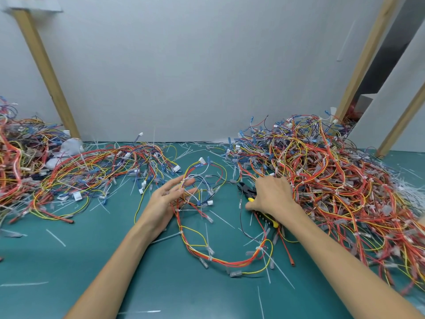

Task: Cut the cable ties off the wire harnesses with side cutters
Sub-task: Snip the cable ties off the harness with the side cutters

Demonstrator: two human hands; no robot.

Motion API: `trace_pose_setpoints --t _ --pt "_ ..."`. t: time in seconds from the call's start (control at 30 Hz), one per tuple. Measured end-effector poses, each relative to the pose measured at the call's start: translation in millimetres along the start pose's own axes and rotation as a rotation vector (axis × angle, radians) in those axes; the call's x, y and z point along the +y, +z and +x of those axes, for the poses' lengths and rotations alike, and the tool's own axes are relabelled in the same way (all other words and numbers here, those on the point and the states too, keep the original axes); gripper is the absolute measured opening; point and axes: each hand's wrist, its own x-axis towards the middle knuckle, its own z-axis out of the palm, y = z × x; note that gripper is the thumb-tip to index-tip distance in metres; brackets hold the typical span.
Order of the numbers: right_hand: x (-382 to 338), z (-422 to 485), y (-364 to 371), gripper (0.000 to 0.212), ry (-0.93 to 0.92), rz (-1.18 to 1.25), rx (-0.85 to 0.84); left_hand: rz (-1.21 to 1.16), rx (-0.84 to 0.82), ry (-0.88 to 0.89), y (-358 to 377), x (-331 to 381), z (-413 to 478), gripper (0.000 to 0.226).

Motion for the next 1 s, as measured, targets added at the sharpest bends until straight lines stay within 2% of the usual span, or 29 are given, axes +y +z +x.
trace_pose_setpoints --t 0.07,0.13,0.27,0.33,0.43,0.53,0.67,0.8,0.87,1.0 --pt "0.3 -1.4 2.1 0.051 0.001 0.040 0.095 0.003 -0.001 -0.005 0.4 0.5 -0.3 0.036" --pt "5.4 -1.0 -1.8 0.041 0.026 0.215 0.185 0.006 -0.001 -0.005 0.6 0.6 -0.4 0.036" --pt "22.1 1.3 -25.0 0.005 0.034 0.911 0.249 0.008 0.029 0.023 1.6 0.3 -0.6 0.034" --pt "25.1 4.4 -34.2 0.022 0.058 1.285 0.285 0.029 0.079 0.051 1.7 -0.2 -0.6 0.032" --pt "18.2 13.7 -36.6 0.022 0.117 1.866 0.200 0.156 0.145 0.103 -0.2 0.8 -0.9 0.027" --pt "5.4 17.2 -27.6 0.028 0.143 2.347 -0.014 0.289 0.166 0.157 -4.1 4.6 -1.7 0.023" --pt "-11.3 11.9 3.0 0.033 0.127 2.465 -0.300 0.401 0.242 0.236 -10.3 9.4 -0.7 0.019" --pt "-16.9 5.7 31.9 0.039 0.110 2.543 -0.510 0.404 0.275 0.224 -9.7 5.4 -1.0 0.016" --pt "-16.8 4.4 36.5 0.043 0.077 2.571 -0.564 0.399 0.256 0.200 -8.3 1.4 -1.3 0.015" --pt "-18.3 1.7 38.5 0.048 0.033 2.440 -0.584 0.391 0.253 0.198 -11.1 -1.8 0.2 0.013"
